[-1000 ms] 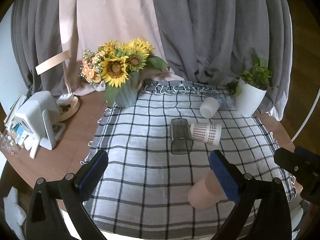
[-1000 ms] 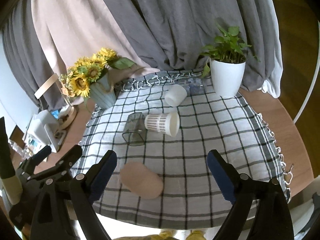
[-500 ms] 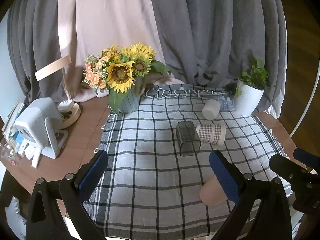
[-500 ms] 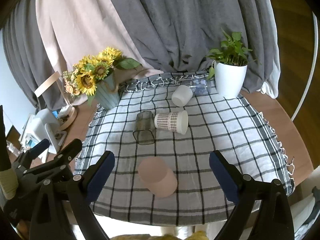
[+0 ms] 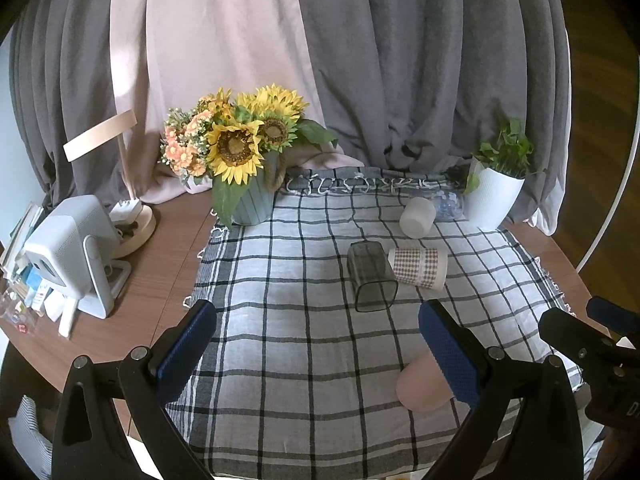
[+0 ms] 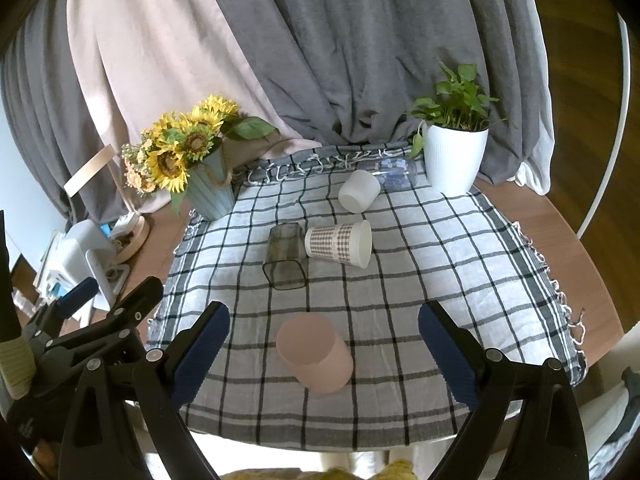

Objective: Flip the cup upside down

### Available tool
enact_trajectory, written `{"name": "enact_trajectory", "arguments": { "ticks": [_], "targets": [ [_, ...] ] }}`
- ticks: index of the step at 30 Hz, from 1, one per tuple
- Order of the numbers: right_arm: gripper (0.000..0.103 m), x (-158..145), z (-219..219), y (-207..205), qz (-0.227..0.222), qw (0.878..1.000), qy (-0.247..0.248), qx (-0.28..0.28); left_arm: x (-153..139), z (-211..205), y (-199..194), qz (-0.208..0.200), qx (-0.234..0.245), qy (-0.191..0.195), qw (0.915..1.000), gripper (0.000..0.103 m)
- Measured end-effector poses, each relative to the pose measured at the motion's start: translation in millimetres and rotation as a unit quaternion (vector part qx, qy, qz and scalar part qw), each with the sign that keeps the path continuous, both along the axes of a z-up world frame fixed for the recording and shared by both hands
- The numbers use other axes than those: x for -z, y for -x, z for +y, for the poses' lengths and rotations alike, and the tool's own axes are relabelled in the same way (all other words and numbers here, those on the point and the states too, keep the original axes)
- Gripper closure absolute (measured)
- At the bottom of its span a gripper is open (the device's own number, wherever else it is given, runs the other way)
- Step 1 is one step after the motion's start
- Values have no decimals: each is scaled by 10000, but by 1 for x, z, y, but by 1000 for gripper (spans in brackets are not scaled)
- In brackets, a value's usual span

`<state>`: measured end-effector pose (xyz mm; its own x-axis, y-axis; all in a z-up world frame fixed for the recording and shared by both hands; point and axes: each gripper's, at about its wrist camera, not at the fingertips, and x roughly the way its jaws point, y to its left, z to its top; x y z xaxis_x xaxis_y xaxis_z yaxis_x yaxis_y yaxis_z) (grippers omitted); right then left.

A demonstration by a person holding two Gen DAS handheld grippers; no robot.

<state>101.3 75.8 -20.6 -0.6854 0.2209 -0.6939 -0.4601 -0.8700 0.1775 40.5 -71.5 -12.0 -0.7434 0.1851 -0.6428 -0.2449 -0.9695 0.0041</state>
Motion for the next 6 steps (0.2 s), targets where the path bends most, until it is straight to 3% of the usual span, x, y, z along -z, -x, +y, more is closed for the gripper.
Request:
{"name": "enact_trajectory", "arguments": {
  "ticks": [6],
  "targets": [
    [7, 1, 3, 3, -38, 10000, 29, -51, 1, 1, 3, -28, -8, -54, 10000, 0]
  ]
}}
